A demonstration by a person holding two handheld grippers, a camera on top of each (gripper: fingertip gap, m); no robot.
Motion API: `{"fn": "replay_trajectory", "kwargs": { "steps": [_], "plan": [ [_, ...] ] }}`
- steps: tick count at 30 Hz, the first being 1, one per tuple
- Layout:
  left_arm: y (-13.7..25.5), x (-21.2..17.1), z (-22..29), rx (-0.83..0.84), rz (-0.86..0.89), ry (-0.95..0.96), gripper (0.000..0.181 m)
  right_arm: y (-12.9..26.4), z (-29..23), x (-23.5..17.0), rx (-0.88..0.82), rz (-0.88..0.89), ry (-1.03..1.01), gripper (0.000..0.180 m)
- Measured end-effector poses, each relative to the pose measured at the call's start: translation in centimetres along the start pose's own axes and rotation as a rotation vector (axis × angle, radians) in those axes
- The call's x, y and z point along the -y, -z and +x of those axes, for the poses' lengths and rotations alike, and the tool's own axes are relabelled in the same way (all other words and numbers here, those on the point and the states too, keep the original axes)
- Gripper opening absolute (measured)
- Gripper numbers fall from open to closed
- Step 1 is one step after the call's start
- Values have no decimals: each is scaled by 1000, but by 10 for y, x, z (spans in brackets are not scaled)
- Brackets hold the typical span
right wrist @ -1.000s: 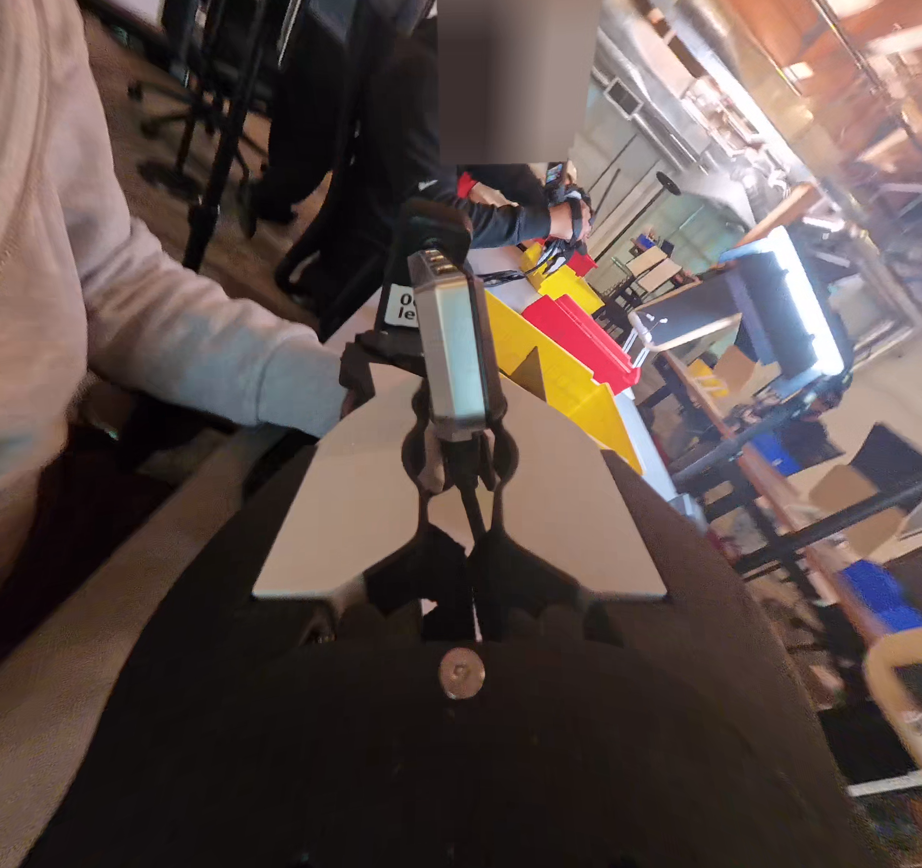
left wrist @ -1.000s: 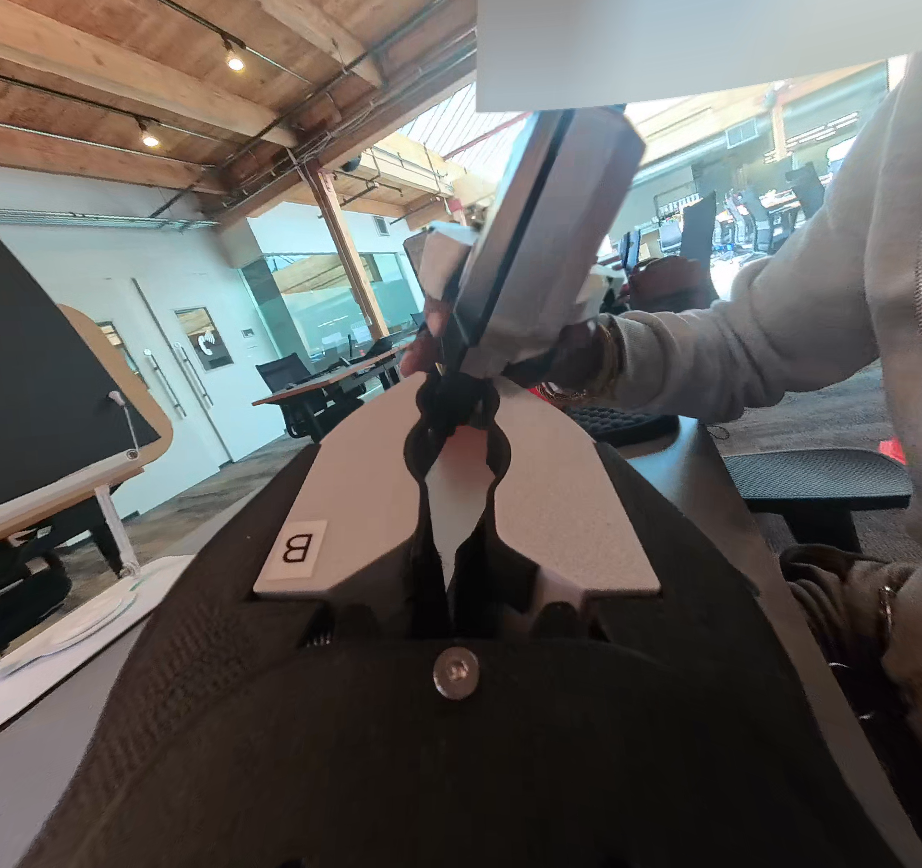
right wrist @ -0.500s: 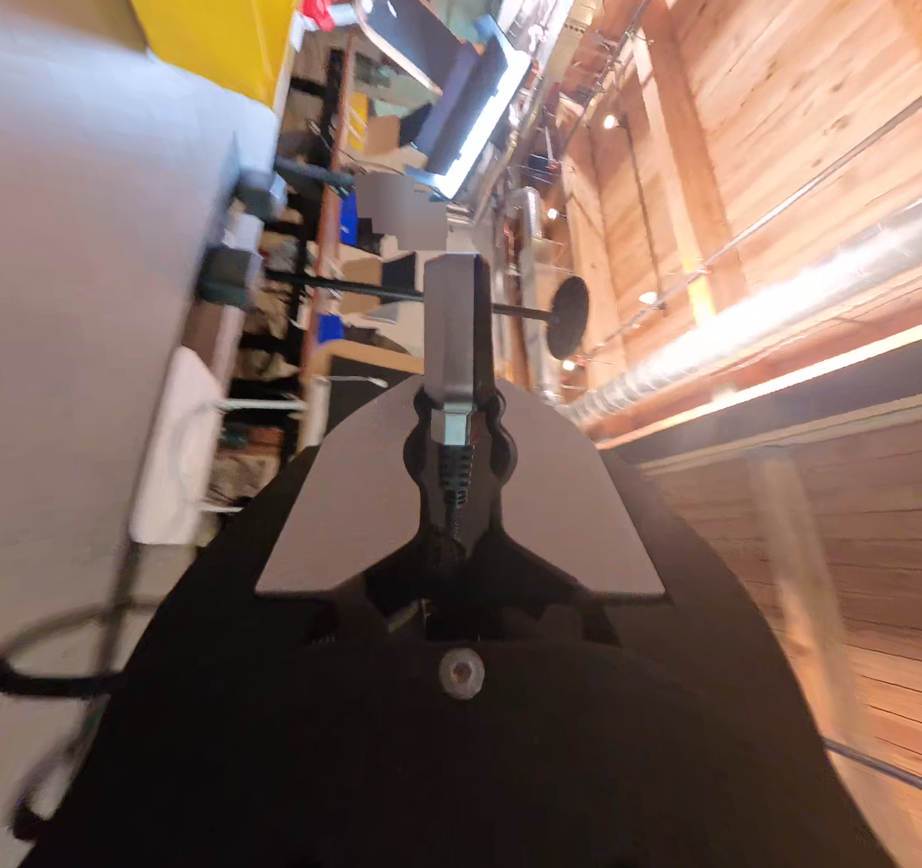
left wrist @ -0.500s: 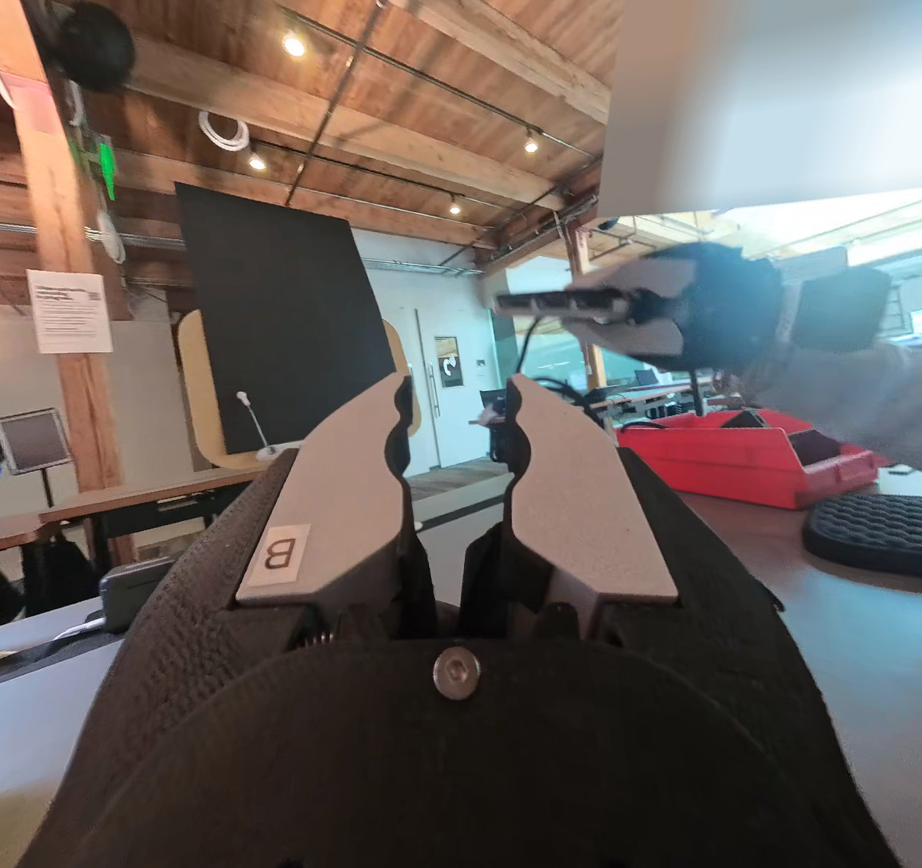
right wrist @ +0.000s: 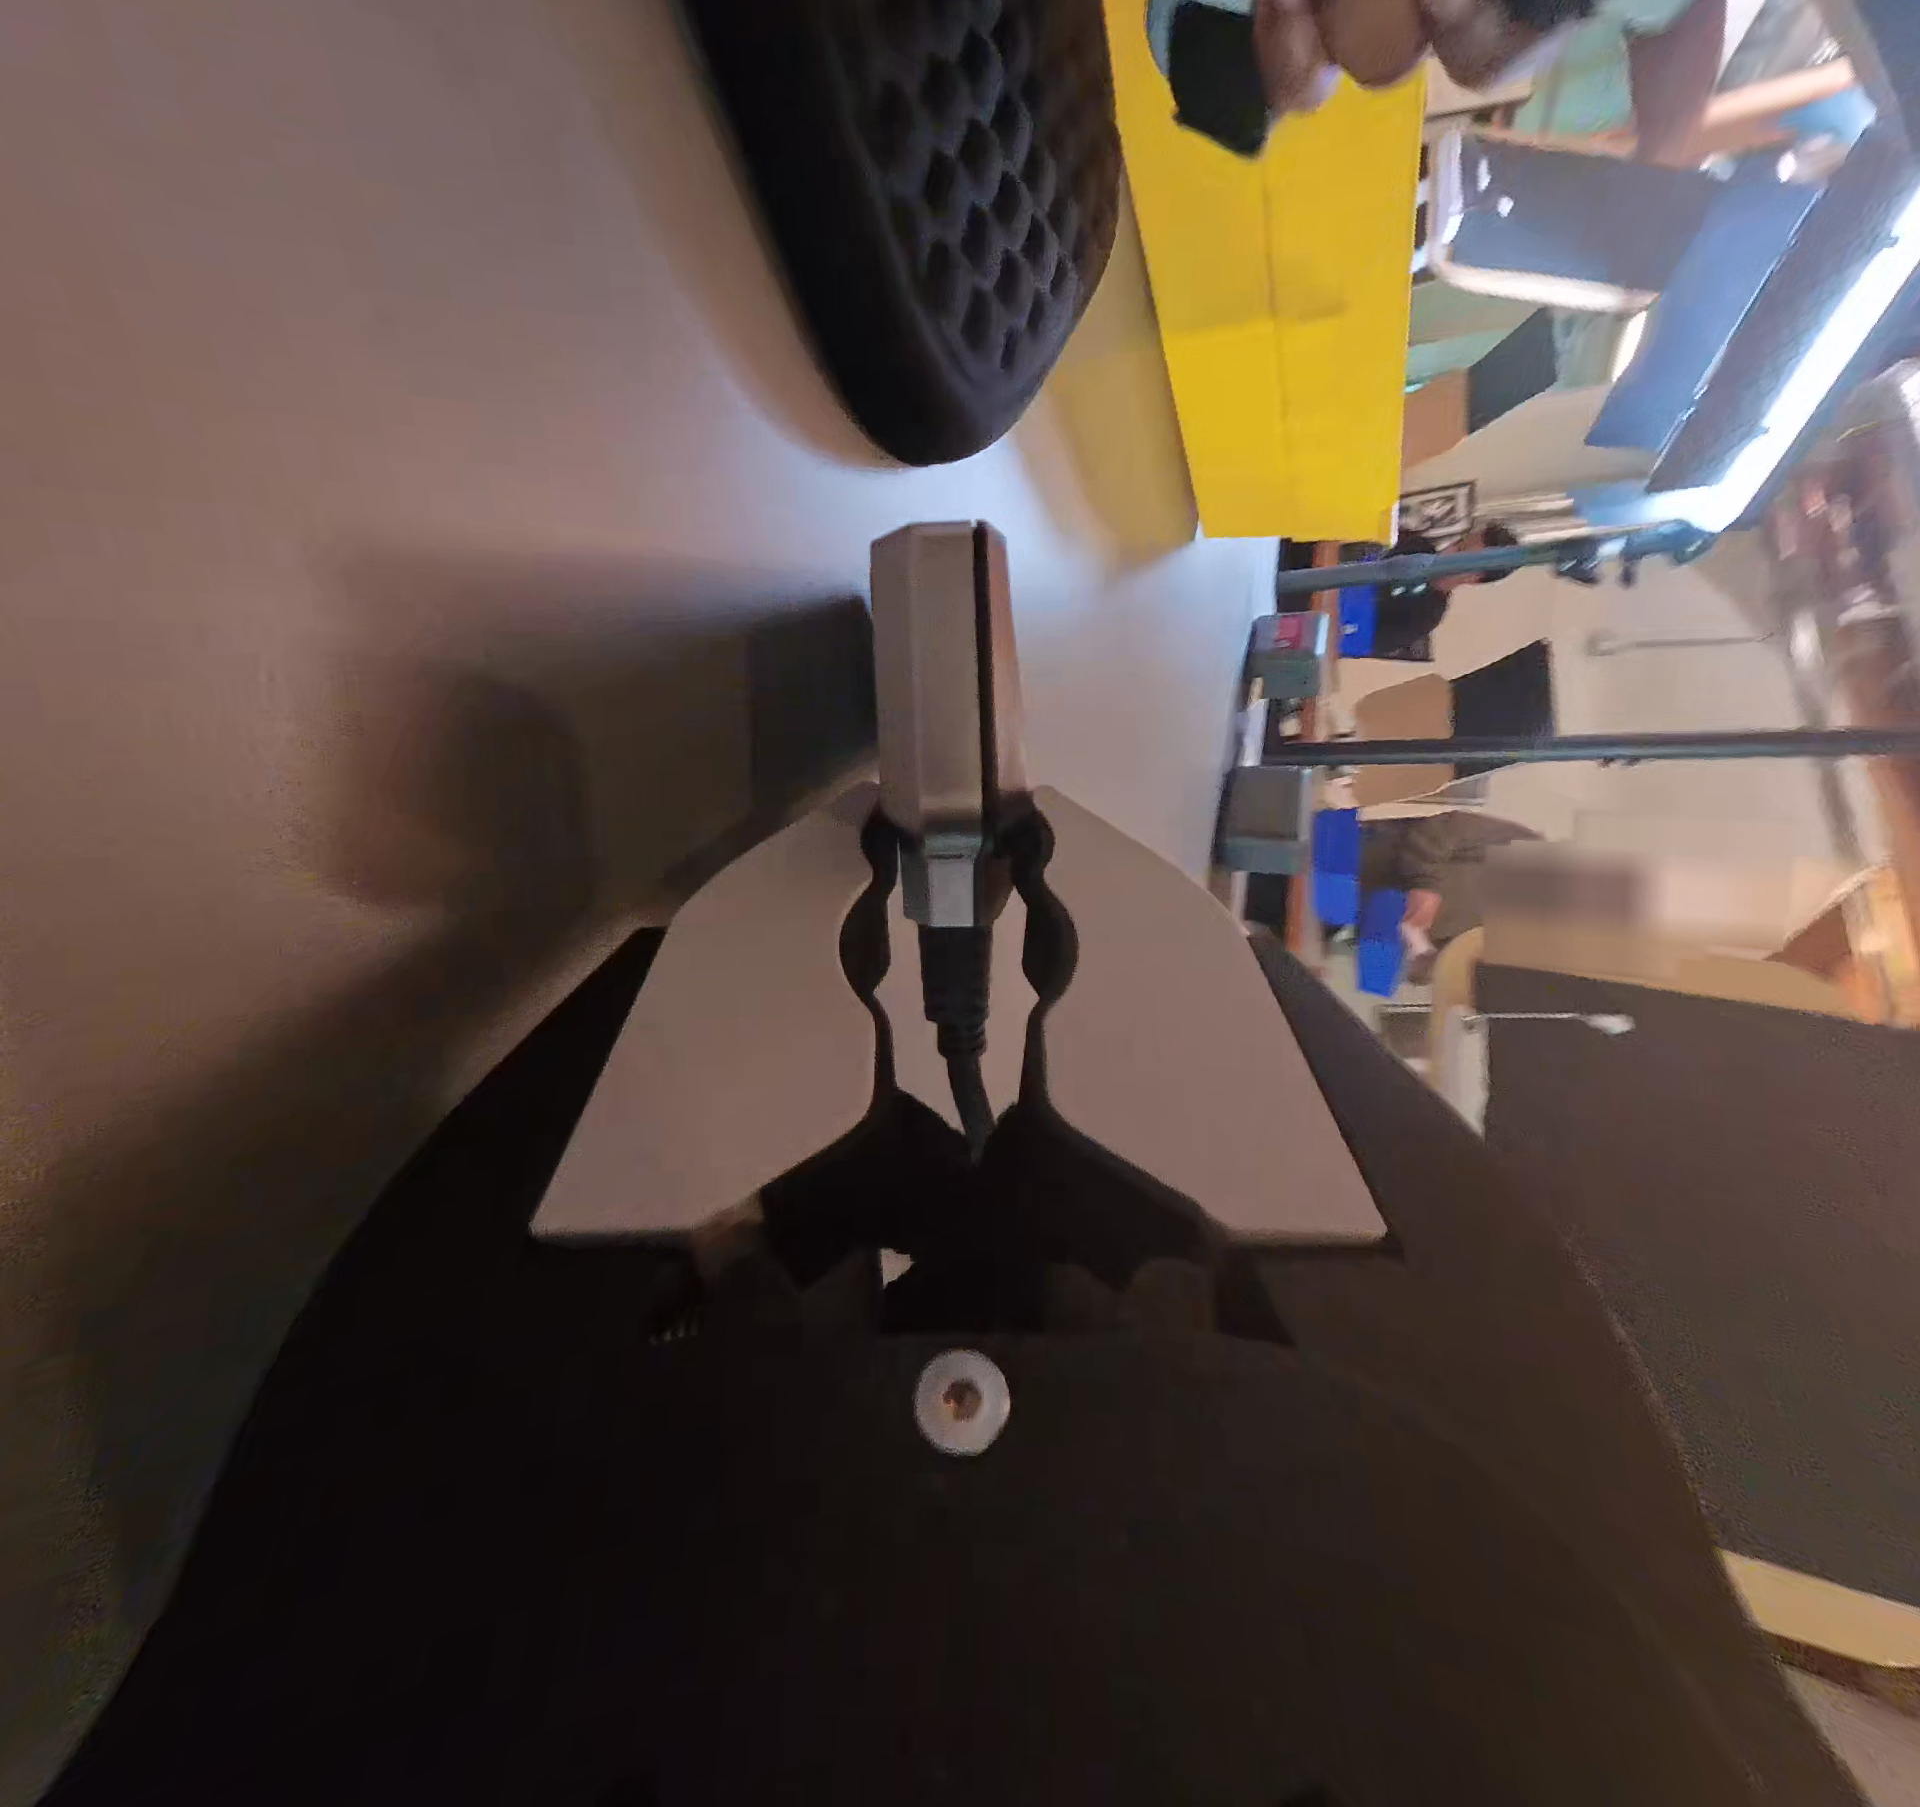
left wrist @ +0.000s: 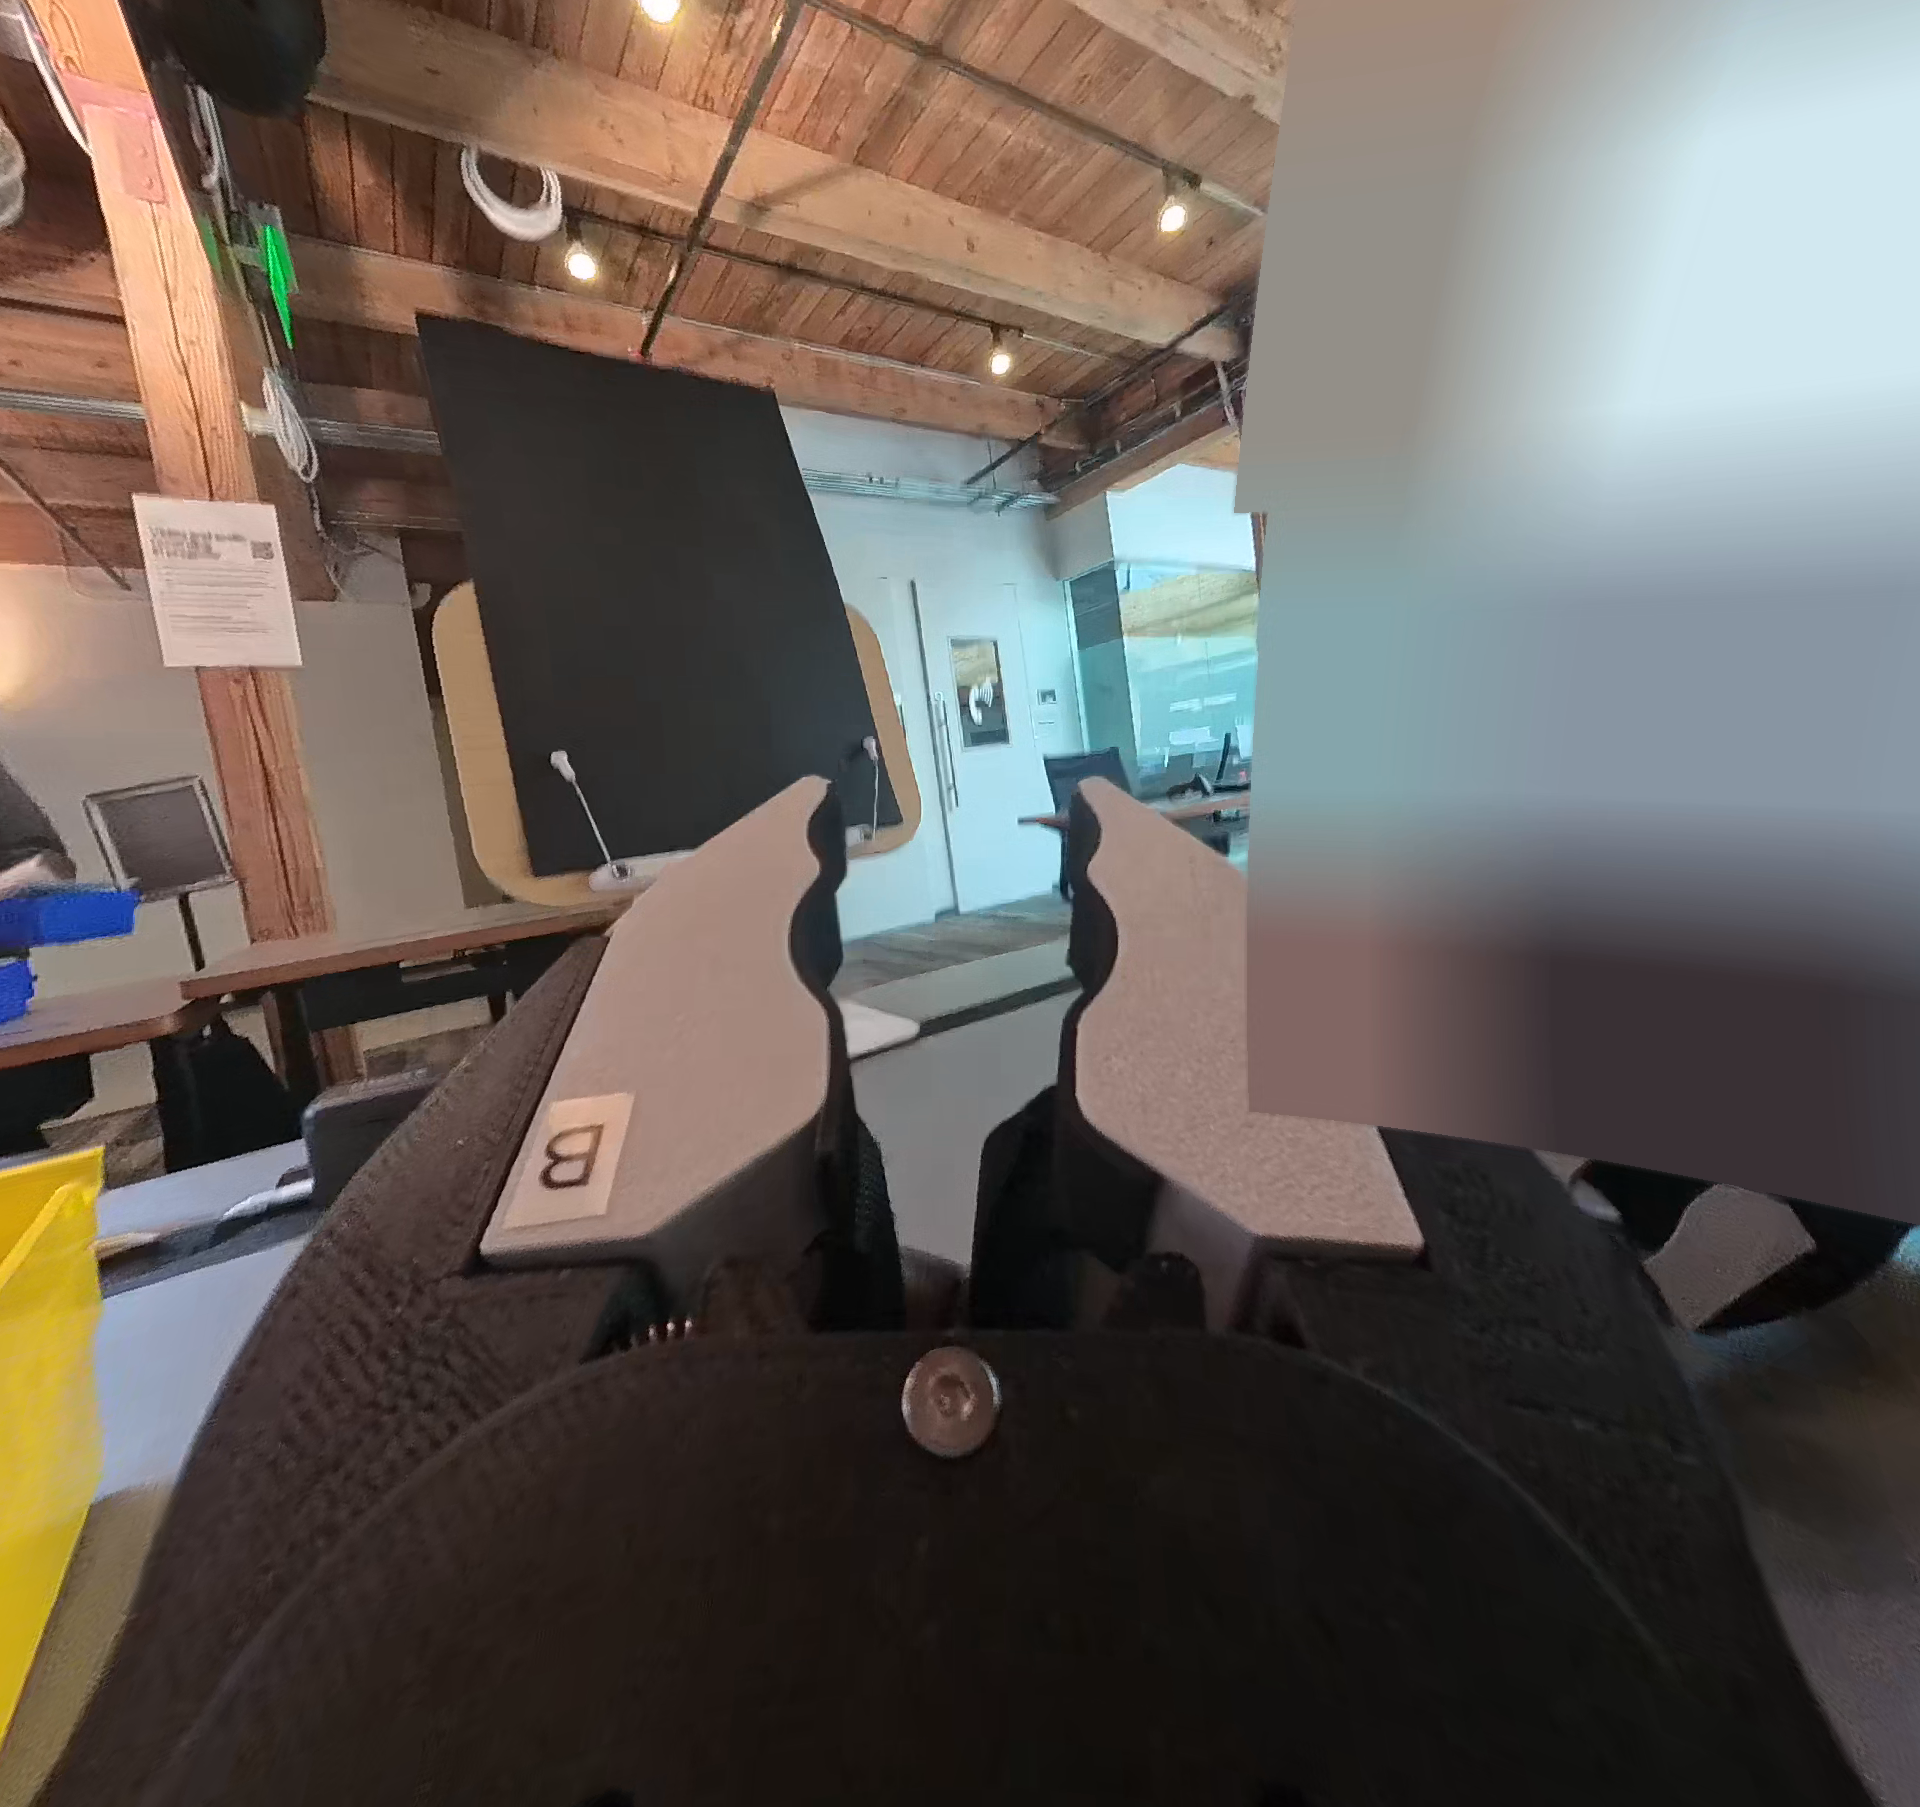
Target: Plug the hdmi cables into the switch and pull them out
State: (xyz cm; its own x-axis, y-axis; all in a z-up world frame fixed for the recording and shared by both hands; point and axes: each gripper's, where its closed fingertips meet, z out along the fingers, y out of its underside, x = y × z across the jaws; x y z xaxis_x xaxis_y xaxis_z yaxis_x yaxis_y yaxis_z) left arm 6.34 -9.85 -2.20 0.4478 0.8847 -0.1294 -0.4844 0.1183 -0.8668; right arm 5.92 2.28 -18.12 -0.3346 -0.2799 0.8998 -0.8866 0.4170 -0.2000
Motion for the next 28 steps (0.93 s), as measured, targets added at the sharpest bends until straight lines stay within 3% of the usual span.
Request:
{"fn": "replay_trajectory", "kwargs": {
  "steps": [1, 5, 10, 14, 17, 21, 25, 28],
  "plan": [
    [2, -2, 0, -5, -39, -3, 40, 1, 0, 0, 16, 5, -49, 22],
    [25, 0, -12, 28, -200, -33, 43, 7, -7, -1, 56, 9, -116, 29],
    [81, 16, -43, 123, -398, -98, 43, 12, -19, 2, 142, 21, -233, 40],
    [113, 32, -83, 268, -498, -120, 43, 22, -20, 6, 277, 56, -478, 63],
    [133, 33, -102, 323, -576, -95, 45, 42, 6, 18, 303, 218, -711, 69],
    [157, 23, -127, 361, -749, -67, 46, 80, 69, 14, 176, 512, -962, 67],
    [176, -4, -154, 351, -1028, -44, 46, 102, 100, -13, 3, 711, -1124, 62],
    [183, -27, -186, 345, -1280, -111, 44, 109, 106, -22, -24, 809, -1230, 62]
  ]
}}
